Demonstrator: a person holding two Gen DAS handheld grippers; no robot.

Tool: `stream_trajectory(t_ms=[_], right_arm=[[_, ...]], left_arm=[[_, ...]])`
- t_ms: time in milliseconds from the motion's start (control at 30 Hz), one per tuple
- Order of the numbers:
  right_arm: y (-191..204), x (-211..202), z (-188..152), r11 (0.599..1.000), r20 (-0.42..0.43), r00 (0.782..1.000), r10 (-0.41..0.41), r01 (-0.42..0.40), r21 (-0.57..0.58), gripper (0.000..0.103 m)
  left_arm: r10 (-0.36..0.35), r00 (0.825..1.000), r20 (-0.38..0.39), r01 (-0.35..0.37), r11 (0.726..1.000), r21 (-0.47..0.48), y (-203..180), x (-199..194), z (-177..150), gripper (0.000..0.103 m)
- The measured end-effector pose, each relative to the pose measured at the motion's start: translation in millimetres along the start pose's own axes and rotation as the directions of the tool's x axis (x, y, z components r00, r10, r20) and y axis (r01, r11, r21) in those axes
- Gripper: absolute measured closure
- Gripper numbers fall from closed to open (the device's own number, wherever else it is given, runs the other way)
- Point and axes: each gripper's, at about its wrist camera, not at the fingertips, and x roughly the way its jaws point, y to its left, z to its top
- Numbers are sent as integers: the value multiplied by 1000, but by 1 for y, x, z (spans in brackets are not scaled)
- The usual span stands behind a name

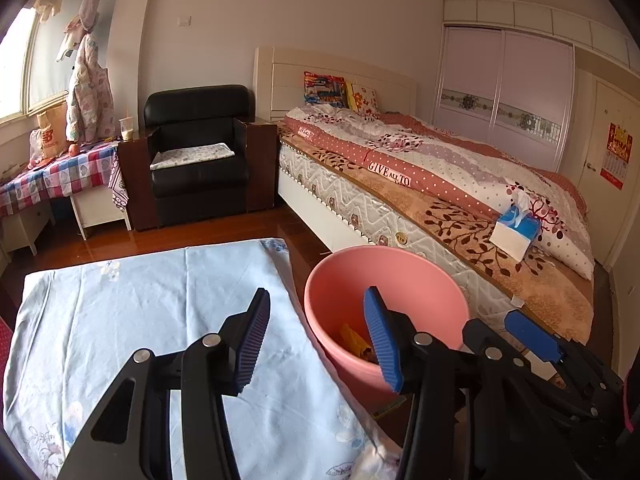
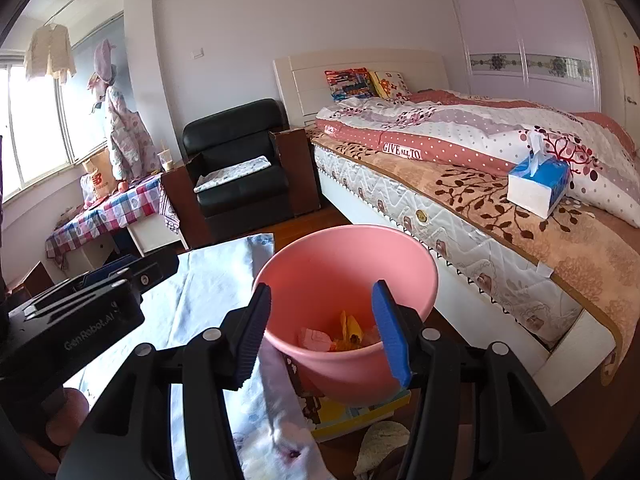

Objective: Collect trash

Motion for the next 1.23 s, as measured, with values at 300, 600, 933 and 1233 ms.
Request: stream_trajectory(t_ms=[300, 600, 933, 1233], right_arm=[[16, -12, -6, 1000, 2, 1000, 1, 0, -18, 50], [20, -16, -8, 1000, 1, 1000, -3, 3, -23, 50], [22, -20, -9, 999, 4, 1000, -9, 9, -37, 50], [23, -20, -7, 999, 1, 1000, -8, 8, -41, 50]], left_arm=[[-2, 1000, 17, 2, 1000, -16, 12, -17, -4, 55], [-5, 1000, 14, 5, 1000, -21, 17, -23, -8, 55], [-10, 1000, 11, 11, 1000, -24, 14, -25, -11, 55], [0, 1000, -1, 0, 999, -32, 14, -24, -8, 55]])
